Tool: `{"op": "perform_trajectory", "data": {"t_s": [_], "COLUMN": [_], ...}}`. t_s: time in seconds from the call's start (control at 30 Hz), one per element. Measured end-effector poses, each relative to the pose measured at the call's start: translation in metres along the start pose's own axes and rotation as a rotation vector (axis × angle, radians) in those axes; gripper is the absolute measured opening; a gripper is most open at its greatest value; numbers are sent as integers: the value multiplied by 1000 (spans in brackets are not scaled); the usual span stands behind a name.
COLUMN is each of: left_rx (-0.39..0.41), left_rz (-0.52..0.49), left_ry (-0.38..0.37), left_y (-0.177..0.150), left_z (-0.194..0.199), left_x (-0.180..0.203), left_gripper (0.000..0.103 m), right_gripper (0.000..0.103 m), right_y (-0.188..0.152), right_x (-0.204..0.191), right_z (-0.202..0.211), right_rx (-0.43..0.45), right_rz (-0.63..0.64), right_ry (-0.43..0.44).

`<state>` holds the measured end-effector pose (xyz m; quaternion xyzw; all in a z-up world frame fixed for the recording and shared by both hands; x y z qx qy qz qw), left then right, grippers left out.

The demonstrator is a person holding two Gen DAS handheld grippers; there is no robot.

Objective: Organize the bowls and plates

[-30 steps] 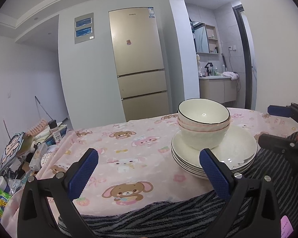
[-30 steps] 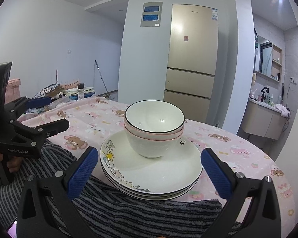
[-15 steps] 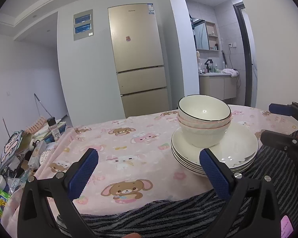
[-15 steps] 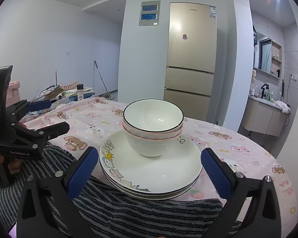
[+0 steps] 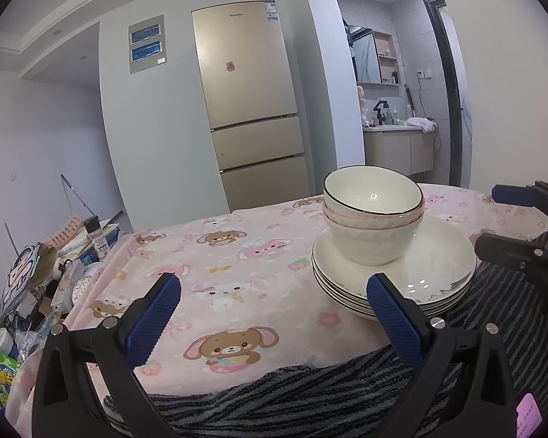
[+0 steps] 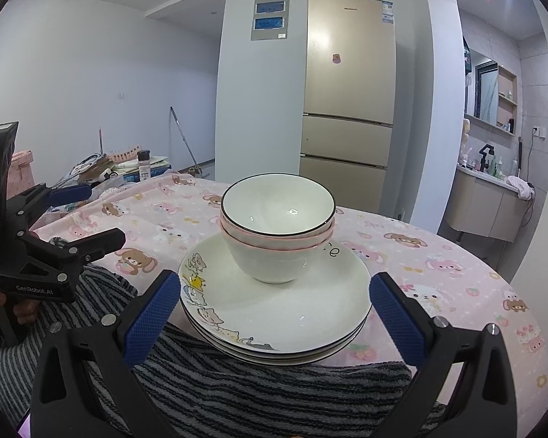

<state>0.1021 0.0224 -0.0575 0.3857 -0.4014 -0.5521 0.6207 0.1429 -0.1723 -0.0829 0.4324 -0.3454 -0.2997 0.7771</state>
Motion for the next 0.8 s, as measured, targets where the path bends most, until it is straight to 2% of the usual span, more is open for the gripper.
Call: {"op": "perform_trajectory", "data": {"t_s": [0.8], "left_rx": [-17], "left_rz": [21], "left_ry": [-1], "left_y": [0], "left_z": [-1], "left_x": [-6], "left_gripper": [103], "right_gripper": [103], "right_y": [-2], "right_x": [-5], "right_z": [-4], "right_rx": [-15], "right_rz": [-1], "right_ry": [14]}}
Point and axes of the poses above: each gripper's, at about its wrist camera, not at the fingertips, and z roughly against the way its jaws point, x to its right, y to its top, the point moved 9 cm from there along -z, roughly the way its jaws point, and after that the axes turned 14 degrees about z, right-handed, at the moved point
